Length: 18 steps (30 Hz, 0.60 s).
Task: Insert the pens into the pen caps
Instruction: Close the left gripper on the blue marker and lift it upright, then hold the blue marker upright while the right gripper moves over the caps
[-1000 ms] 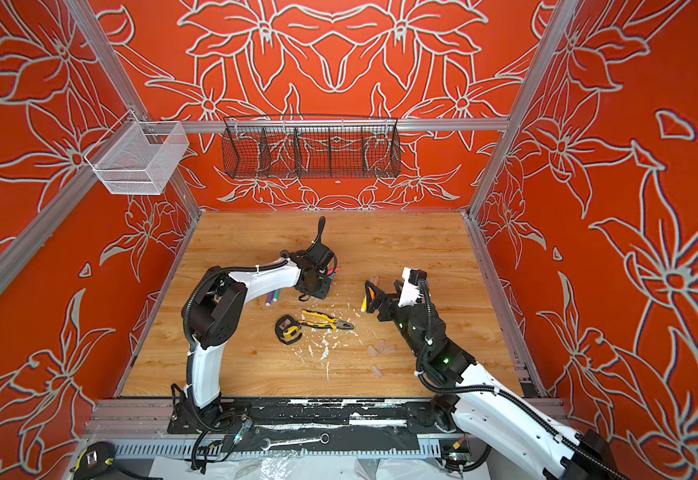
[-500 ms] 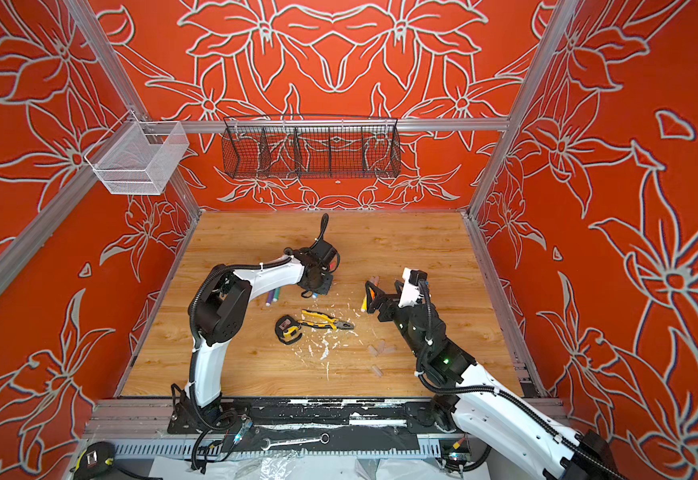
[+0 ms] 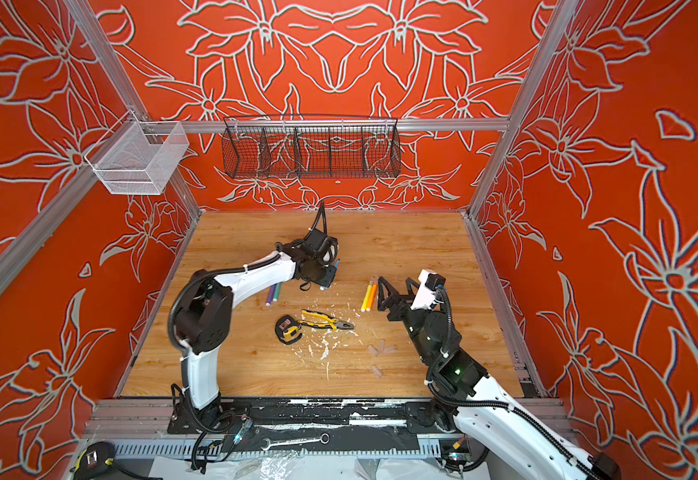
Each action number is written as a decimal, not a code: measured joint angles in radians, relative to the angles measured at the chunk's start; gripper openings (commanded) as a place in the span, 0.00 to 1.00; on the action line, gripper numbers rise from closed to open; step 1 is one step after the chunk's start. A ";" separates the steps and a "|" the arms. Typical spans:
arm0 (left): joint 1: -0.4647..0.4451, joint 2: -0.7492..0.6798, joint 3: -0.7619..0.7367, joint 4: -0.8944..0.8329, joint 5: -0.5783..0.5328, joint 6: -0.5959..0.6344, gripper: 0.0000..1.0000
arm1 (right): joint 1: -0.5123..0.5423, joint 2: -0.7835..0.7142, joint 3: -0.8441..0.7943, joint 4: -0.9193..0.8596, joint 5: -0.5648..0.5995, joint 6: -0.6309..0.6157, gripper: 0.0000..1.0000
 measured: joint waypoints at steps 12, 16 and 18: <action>-0.048 -0.603 -0.601 0.574 0.148 0.113 0.00 | 0.001 0.312 0.139 0.092 -0.261 0.020 0.69; -0.050 -0.608 -0.678 0.650 0.163 0.144 0.00 | 0.024 0.396 0.148 0.224 -0.375 0.044 0.68; -0.051 -0.614 -0.692 0.680 0.166 0.159 0.00 | 0.032 0.418 0.148 0.267 -0.410 0.051 0.66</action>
